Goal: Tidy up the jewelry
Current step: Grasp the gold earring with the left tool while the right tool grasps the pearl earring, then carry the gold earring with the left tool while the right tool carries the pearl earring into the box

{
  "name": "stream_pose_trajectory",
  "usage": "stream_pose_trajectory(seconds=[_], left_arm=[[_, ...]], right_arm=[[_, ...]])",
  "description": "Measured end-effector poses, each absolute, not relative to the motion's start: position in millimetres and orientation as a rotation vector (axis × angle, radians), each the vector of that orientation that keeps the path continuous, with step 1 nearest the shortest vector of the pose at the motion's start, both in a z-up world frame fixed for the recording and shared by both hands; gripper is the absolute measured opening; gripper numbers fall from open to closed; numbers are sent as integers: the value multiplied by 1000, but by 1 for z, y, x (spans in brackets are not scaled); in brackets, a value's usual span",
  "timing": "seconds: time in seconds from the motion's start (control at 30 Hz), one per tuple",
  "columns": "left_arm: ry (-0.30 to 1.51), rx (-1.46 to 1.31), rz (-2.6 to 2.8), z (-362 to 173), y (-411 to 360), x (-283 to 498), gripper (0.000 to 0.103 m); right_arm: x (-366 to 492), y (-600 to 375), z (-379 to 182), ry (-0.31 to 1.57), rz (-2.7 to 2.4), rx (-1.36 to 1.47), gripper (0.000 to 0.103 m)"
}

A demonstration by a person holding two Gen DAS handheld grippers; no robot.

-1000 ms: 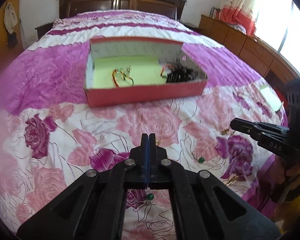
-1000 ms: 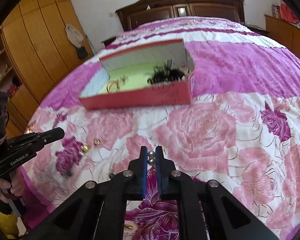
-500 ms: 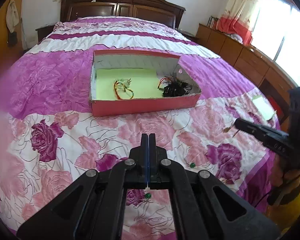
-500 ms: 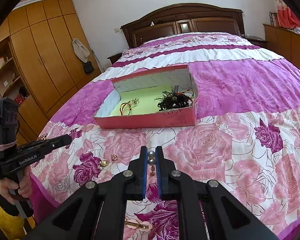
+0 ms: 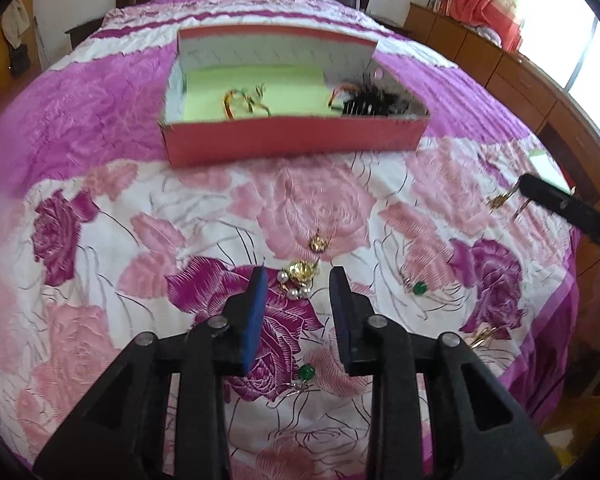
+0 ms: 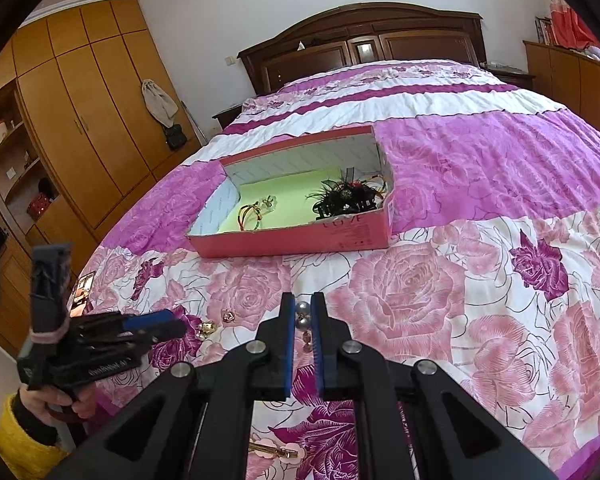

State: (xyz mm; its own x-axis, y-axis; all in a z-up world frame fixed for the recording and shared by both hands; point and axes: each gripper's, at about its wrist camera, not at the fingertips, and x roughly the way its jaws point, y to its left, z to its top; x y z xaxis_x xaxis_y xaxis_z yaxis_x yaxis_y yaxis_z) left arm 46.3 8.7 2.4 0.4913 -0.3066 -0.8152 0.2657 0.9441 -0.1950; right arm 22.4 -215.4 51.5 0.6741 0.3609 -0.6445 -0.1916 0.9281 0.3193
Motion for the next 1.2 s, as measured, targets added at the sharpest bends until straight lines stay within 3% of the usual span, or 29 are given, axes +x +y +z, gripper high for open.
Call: stream_pose_trajectory(seconds=[0.27,0.33,0.63,1.2], left_arm=[[1045,-33,-337,-22,-2,57,22],[1041,-35,-325,-24,-2,59,7],[984,-72,-323,-5,10,51,0],[754,-103,-294,63,23,52,0]], right_arm=[[30,-219,46,785,317,252,9],[32,-219,44,789,318,254,9],[34,-219,43,783,327,260,9],[38,-198,71,683,361,235,9]])
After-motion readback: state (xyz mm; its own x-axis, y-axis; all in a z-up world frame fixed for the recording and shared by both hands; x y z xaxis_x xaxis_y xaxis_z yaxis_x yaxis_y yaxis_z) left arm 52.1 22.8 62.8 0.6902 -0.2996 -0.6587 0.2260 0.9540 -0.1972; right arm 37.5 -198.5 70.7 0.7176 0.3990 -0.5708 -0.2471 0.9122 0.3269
